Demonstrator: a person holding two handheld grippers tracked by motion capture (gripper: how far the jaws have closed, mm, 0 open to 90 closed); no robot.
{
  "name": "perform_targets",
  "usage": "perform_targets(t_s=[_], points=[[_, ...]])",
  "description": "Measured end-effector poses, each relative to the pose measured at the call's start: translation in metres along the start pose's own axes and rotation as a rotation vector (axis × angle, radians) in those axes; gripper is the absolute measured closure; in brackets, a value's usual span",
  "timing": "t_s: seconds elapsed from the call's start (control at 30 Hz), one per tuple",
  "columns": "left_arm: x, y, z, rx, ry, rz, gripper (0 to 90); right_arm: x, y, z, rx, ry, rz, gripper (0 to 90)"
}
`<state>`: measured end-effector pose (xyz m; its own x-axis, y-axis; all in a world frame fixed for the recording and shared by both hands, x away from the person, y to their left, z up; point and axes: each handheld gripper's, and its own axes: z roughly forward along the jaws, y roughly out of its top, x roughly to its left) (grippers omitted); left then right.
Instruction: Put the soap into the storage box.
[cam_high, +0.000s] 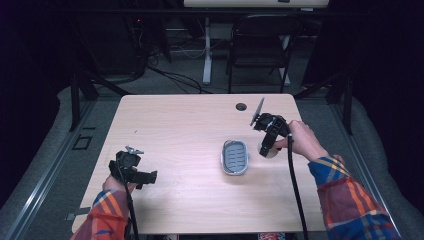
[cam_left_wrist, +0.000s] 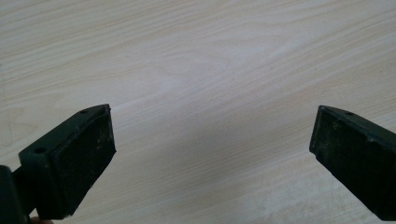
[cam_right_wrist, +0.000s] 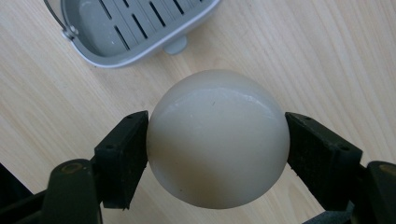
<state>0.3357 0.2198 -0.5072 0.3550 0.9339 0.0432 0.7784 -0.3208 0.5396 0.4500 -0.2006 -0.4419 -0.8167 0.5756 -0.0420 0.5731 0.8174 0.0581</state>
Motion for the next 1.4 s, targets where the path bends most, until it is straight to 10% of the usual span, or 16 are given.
perform_targets(t_s=[0.6, 1.4], points=[[0.001, 0.0, 0.001, 0.006, -0.009, 0.005, 0.2, 0.022, 0.05, 0.007, -0.017, 0.031, -0.074, 24.4], [0.001, 0.0, 0.001, 0.011, -0.011, 0.01, 0.2, 0.035, 0.073, 0.035, -0.038, 0.079, -0.11, 24.3]])
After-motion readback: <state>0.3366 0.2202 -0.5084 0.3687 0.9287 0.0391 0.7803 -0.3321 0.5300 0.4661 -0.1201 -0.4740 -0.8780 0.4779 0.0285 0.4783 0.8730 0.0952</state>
